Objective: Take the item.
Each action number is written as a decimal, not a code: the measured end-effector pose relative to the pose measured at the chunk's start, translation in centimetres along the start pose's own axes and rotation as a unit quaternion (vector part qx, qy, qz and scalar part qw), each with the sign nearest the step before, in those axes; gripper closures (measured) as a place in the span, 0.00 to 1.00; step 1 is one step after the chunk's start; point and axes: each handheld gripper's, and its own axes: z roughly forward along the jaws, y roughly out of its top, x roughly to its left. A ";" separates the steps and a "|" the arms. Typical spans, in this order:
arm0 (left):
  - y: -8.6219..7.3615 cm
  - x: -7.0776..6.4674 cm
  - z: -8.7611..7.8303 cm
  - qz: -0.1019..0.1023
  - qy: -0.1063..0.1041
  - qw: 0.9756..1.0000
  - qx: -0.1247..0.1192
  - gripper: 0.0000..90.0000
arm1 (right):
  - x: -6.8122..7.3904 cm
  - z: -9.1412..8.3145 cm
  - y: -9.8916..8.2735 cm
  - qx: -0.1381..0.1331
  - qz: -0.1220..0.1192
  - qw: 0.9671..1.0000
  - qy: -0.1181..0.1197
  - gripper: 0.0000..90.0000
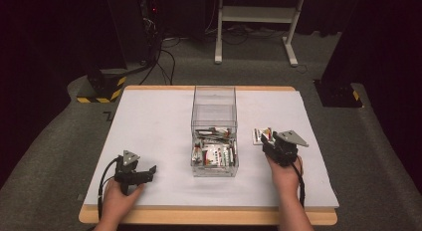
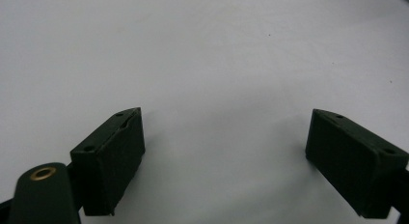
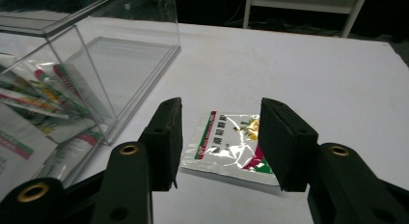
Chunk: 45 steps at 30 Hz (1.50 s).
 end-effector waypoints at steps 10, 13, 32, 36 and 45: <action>0.0 0.0 0.0 0.000 0.000 1.000 0.000 0.15 | 1.5 -0.5 -0.4 0.008 -0.011 1.000 0.013 0.46; 0.0 0.0 0.0 -0.001 0.000 1.000 0.000 0.15 | 2.0 -0.7 -0.8 0.018 -0.011 1.000 0.022 0.44; 0.0 0.0 0.0 0.000 0.000 1.000 0.000 0.15 | 4.8 0.4 -4.5 0.141 -0.044 0.988 0.051 0.23; 0.0 0.0 0.0 -0.002 -0.001 1.000 0.000 0.15 | 5.1 0.7 -4.7 0.153 -0.054 0.986 0.048 0.23; 0.0 0.0 0.0 -0.001 0.000 1.000 -0.001 0.15 | 5.1 0.7 -4.7 0.153 -0.055 0.986 0.046 0.23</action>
